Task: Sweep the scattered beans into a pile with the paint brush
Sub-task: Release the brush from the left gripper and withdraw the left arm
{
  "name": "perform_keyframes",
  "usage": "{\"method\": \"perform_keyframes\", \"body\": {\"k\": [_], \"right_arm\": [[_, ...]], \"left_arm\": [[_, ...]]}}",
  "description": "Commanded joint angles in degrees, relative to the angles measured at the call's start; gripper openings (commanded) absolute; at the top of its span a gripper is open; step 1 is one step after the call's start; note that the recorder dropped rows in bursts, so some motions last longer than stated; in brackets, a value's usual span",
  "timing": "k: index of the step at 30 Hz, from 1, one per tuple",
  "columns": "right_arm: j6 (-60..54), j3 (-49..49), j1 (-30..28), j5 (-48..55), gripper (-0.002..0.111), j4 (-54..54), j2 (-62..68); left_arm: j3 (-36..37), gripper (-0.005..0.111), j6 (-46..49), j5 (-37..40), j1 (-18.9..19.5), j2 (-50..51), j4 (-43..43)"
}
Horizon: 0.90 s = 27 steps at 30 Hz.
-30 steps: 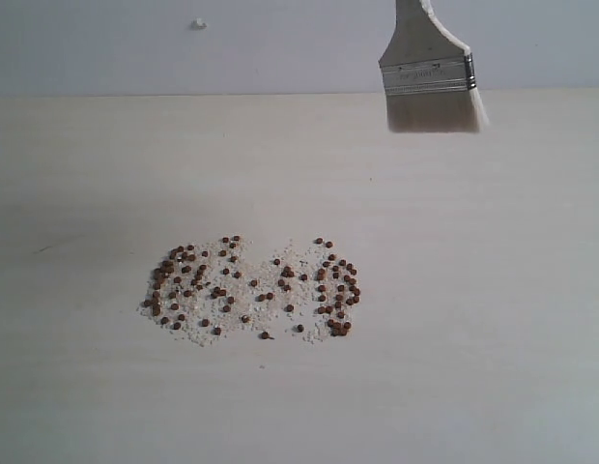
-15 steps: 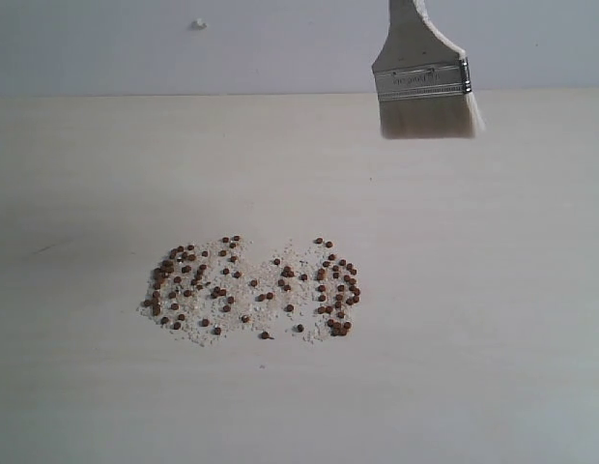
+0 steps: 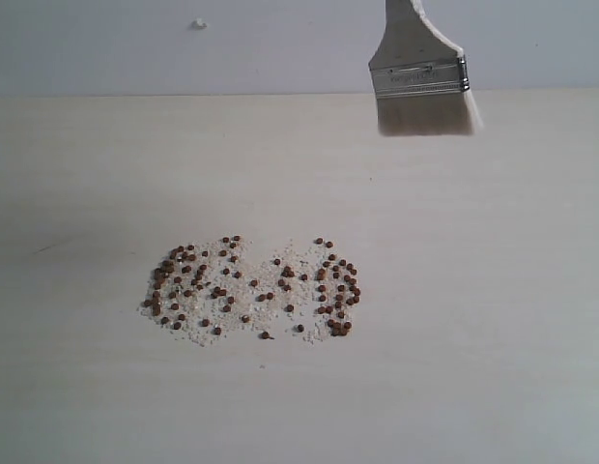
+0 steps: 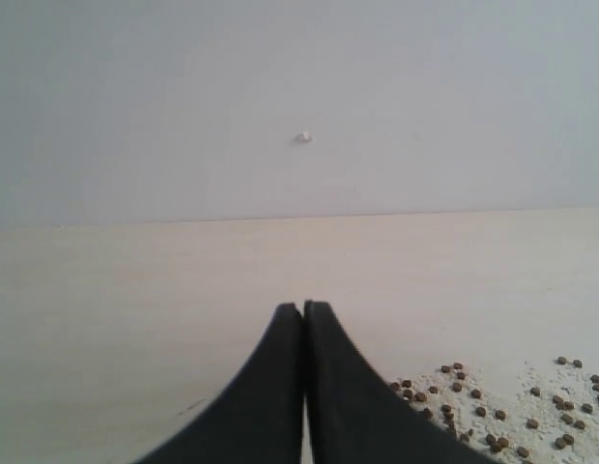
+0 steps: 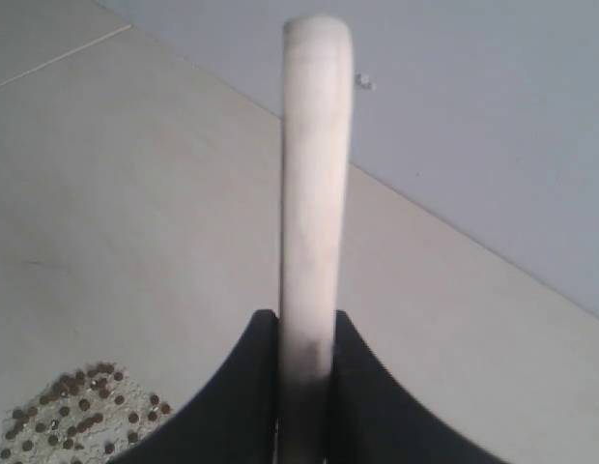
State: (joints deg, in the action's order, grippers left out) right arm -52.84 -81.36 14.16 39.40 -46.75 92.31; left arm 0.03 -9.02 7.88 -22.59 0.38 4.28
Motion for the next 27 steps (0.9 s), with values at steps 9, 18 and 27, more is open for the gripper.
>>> {"method": "perform_keyframes", "body": {"k": [9, 18, 27], "right_arm": [[-5.14, 2.60, -0.11, -4.21, 0.000, -0.59, -4.86], [-6.65, 18.25, -0.11, -29.01, 0.000, -2.72, -19.15], [-5.42, 33.29, 11.11, -47.58, 0.000, -2.76, -30.43]], "left_arm": [[-0.03, 0.000, -0.63, 0.38, -0.35, -0.38, -0.02], [-0.03, 0.000, -0.62, 0.51, -0.35, -0.38, -0.02], [-0.03, 0.000, -0.62, 0.51, -0.35, -0.38, -0.02]]}}
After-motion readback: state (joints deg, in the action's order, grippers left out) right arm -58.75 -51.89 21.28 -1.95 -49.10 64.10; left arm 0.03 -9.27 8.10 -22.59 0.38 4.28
